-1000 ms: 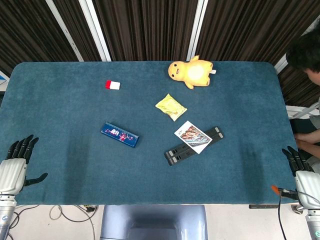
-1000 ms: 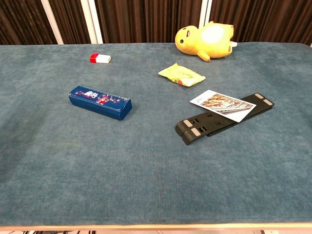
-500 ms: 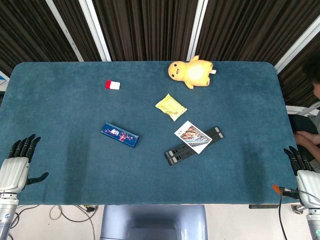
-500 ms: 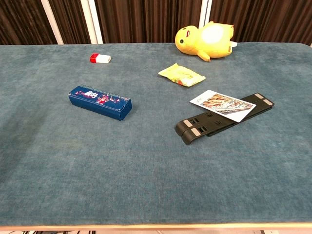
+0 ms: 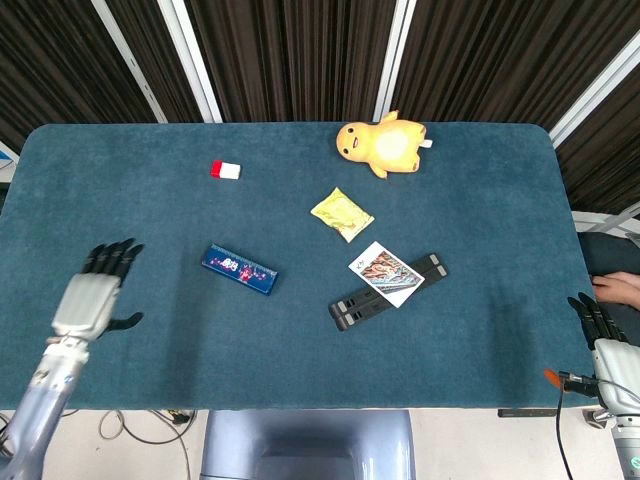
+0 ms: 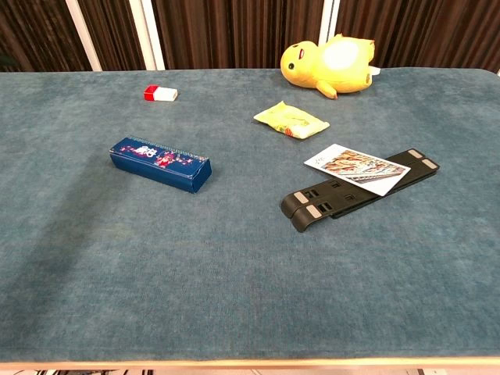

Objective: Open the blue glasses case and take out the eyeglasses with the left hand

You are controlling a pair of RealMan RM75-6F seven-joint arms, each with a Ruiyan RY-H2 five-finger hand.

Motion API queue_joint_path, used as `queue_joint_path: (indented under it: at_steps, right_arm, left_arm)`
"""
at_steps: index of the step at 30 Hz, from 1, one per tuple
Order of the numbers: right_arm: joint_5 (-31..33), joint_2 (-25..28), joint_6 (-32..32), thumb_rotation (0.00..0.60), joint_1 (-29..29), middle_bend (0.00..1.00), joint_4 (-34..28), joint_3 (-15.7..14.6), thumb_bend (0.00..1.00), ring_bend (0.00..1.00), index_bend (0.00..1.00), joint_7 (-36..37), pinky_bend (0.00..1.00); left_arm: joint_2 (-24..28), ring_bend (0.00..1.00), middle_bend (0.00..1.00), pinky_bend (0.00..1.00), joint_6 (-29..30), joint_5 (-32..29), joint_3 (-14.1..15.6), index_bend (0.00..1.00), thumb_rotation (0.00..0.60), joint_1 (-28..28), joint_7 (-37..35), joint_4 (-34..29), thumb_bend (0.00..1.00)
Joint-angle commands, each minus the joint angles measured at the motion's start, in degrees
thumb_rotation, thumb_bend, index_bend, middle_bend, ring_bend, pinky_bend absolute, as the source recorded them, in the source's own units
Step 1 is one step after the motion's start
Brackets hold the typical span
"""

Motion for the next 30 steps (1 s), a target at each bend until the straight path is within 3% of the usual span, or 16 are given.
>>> queue_joint_path:
  at_steps: [1, 10, 24, 30]
  right_arm:
    - [0.3, 0.2, -0.2, 0.600, 0.0, 0.00, -0.2, 0.0, 0.13, 0.00, 0.00, 0.4, 0.20]
    - [0.9, 0.6, -0.9, 0.600, 0.1, 0.00, -0.6, 0.2, 0.13, 0.00, 0.00, 1.3, 0.20]
    - [1.1, 0.7, -1.0, 0.600, 0.1, 0.00, -0.6, 0.3, 0.13, 0.00, 0.00, 1.6, 0.20]
    - [1.1, 0.7, -0.9, 0.600, 0.1, 0.00, -0.6, 0.3, 0.14, 0.00, 0.00, 1.7, 0.20]
  left_arm:
    - [-3.5, 0.00, 0.04, 0.05, -7.3, -7.2, -3.3, 0.00, 0.600, -7.5, 6.9, 1.6, 0.18]
    - [-9.5, 0.00, 0.13, 0.05, -15.9, -18.9, -4.8, 0.00, 0.600, -18.2, 14.2, 7.5, 0.21]
    - [-17.4, 0.00, 0.15, 0.05, -20.0, -28.1, -2.2, 0.00, 0.600, -27.3, 17.9, 16.3, 0.21]
    - [-17.0, 0.00, 0.15, 0.05, -22.1, -29.2, -0.5, 0.00, 0.600, -29.0, 17.3, 15.8, 0.36]
